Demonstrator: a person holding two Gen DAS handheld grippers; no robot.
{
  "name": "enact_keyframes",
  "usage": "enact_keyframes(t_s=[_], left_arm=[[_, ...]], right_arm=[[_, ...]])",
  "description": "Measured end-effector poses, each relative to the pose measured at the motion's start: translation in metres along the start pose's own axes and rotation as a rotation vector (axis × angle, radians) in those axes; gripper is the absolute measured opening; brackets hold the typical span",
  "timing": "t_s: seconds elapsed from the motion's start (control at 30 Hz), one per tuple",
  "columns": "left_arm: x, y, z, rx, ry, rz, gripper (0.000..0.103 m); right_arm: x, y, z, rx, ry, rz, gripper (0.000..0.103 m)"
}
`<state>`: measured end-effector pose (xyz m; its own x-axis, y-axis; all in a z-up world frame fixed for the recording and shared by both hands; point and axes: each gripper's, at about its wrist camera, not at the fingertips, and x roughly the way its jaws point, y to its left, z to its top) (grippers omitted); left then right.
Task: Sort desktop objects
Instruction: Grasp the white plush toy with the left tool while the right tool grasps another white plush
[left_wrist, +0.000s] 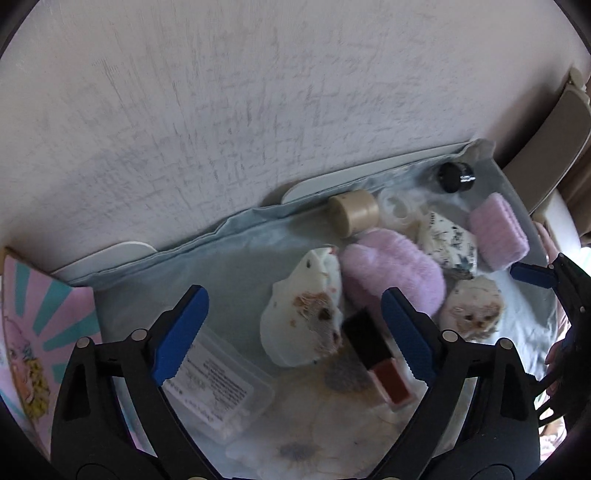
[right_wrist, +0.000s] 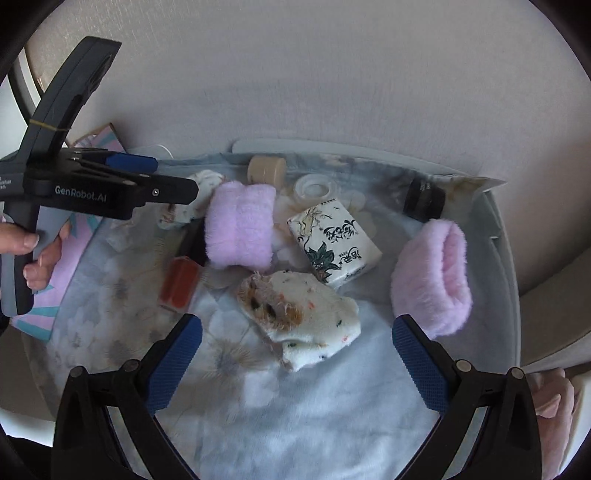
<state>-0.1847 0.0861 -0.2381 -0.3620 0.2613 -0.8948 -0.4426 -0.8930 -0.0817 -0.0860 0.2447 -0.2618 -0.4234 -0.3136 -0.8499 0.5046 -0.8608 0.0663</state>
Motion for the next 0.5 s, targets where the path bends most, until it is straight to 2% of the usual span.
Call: enact_keyframes(t_s=[0.17,0.27,0.3,0.37,0.4,0.43,0.5], left_arm=[[0.009,0.007,0.002,0.012,0.021,-0.008,0.088],[0.017,0.008,-0.001,0.022,0.048,-0.024,0.076],[0.019,0.008,-0.002,0.025,0.054,-0.027,0.072],[0.023,0.009,-0.004,0.027,0.074,-0.041,0.054],[0.025,0.010,-0.004,0.026,0.084,-0.052,0.049],[0.026,0.010,-0.005,0.023,0.091,-0.066,0.044],[0.024,0.010,-0.006,0.028,0.084,-0.074,0.041]], right_arm=[[0.010,-0.001,0.002,-0.006,0.001,0.006,0.099],[0.012,-0.002,0.001,-0.013,0.004,0.003,0.097],[0.012,0.000,0.001,-0.015,0.006,0.005,0.094],[0.013,-0.001,0.001,-0.016,0.017,0.013,0.083],[0.014,-0.002,0.001,-0.015,0.024,0.015,0.071],[0.014,-0.003,0.001,-0.015,0.028,0.008,0.068],[0.011,-0.005,0.001,-0.013,0.020,0.015,0.064]])
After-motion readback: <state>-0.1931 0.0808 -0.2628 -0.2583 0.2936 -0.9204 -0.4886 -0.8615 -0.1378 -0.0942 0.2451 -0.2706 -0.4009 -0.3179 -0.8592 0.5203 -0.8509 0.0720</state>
